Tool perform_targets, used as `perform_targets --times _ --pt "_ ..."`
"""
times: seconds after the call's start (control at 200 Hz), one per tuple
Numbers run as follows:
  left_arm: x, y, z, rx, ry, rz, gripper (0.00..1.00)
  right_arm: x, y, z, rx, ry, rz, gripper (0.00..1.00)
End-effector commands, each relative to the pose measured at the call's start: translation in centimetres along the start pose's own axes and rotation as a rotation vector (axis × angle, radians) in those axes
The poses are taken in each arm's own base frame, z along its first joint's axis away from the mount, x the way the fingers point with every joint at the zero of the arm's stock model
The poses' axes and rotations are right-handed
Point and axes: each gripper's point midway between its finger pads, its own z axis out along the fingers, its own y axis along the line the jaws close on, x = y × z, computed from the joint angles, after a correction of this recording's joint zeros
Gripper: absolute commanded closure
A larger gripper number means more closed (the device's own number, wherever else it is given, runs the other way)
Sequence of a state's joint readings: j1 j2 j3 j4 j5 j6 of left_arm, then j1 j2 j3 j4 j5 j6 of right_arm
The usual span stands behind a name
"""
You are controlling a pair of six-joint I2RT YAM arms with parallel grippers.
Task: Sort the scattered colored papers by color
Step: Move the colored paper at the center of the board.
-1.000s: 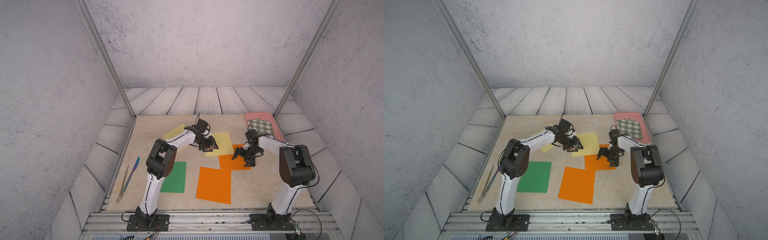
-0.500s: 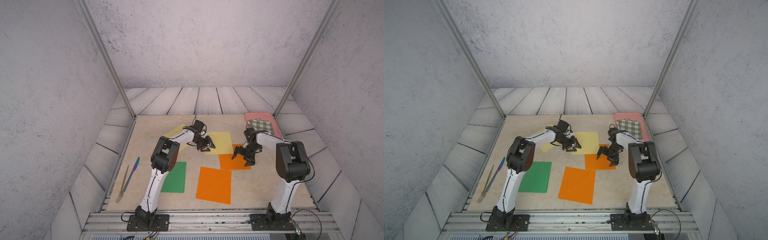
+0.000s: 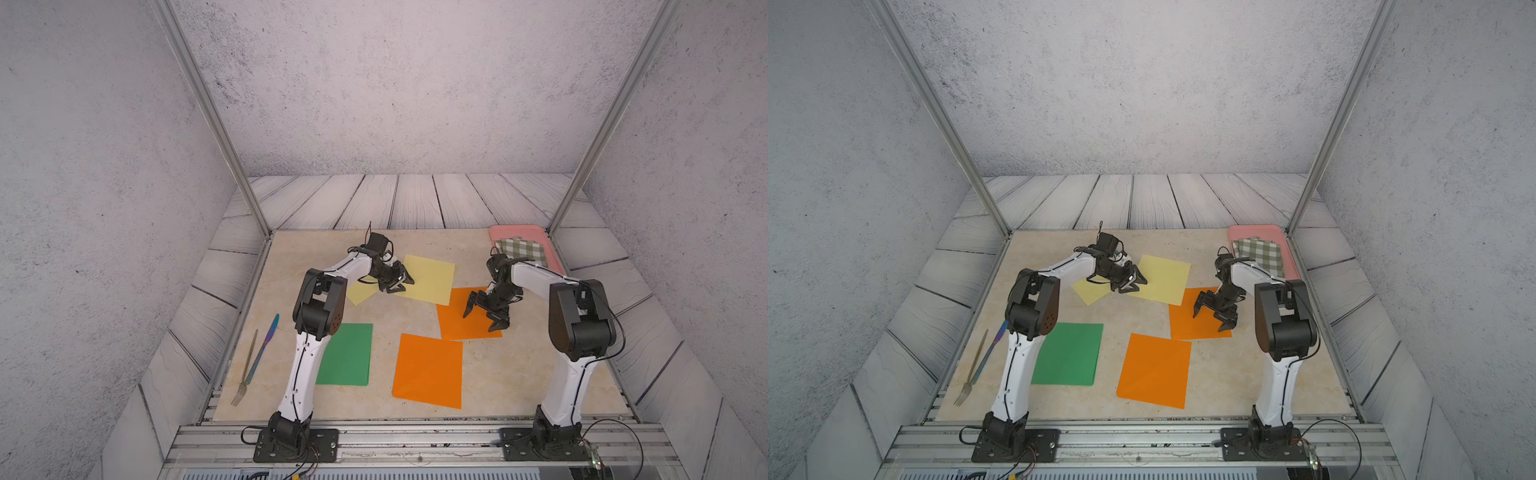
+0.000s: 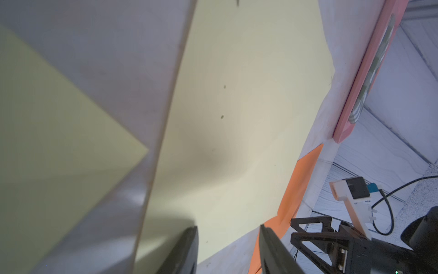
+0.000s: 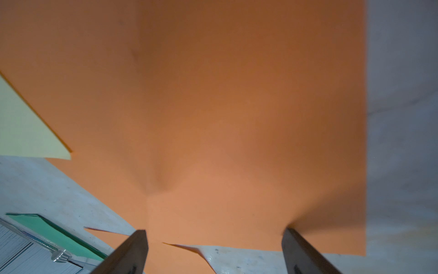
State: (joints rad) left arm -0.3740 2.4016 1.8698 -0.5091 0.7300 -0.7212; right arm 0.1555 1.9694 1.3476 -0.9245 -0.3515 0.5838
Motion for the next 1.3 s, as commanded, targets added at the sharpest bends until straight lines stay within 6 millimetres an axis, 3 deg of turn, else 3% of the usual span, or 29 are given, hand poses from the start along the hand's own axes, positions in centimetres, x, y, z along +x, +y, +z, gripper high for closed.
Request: perform_targets --times 0.0,0.525,0.646,0.796,0.946,1.031,1.191,1.296 --pt "-0.7 4.7 0.3 -0.102 -0.005 -0.065 0.52 -1.3 -0.7 1.4 0.031 -0.009 -0.007 0.07" --pt "-3.9 6.0 -3.8 -0.108 -0.085 -0.091 0.52 -1.3 -0.9 1.7 0.032 -0.007 -0.001 0.07" --pt "-4.2 4.5 -4.7 -0.073 -0.100 -0.049 0.52 -1.8 -0.5 1.4 0.026 -0.019 0.003 0.07" --pt "-4.4 0.6 -7.2 -0.009 -0.154 0.035 0.52 -2.6 0.0 1.7 0.024 -0.012 0.006 0.07" --pt "-3.6 -3.2 -9.5 0.046 -0.188 0.108 0.50 -3.5 0.3 2.1 0.009 -0.010 0.032 0.06" --pt "-2.8 -4.5 -9.9 0.084 -0.181 0.111 0.50 -3.9 0.7 2.1 -0.001 -0.012 0.040 0.07" --pt "0.7 -5.9 -8.5 0.145 -0.104 0.111 0.50 -4.3 0.9 1.4 0.002 -0.039 0.042 0.07" --pt "3.2 -6.5 -7.4 0.153 -0.063 0.129 0.50 -3.8 3.2 -1.0 -0.089 -0.114 -0.046 0.07"
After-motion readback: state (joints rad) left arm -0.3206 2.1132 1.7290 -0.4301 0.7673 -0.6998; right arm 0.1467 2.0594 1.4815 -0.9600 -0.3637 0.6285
